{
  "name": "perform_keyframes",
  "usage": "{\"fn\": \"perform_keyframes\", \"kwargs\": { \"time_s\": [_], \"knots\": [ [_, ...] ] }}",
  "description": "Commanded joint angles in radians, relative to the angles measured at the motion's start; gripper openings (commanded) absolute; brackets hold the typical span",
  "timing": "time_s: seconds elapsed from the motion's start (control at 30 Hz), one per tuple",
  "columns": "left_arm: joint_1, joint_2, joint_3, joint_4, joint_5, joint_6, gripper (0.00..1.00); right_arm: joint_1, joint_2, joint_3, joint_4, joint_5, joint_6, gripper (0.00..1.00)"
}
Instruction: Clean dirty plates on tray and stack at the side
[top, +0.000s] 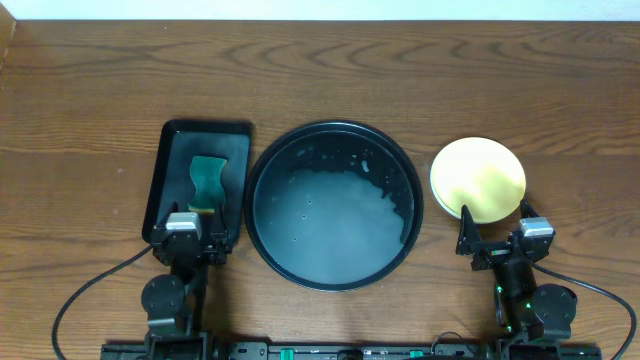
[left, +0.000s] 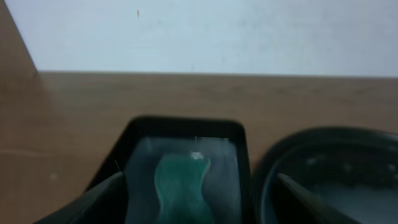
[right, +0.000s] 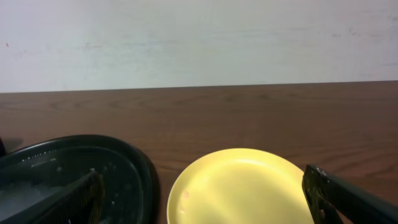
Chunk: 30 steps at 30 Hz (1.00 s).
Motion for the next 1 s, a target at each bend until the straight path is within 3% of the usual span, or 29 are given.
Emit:
{"fn": "perform_keyframes", "kwargs": {
  "time_s": [0.0,0.97],
  "knots": [
    [-0.001,-0.062,-0.004,-0.079,0.005,0.032,0.74,0.011,-0.006,-0.003,-0.001,-0.010,-0.013,0.99],
    [-0.001,-0.062,-0.004,-0.087,-0.016,0.032,0.74,0.011,-0.006,-0.003,-0.001,-0.010,-0.012,0.99]
  ]
}}
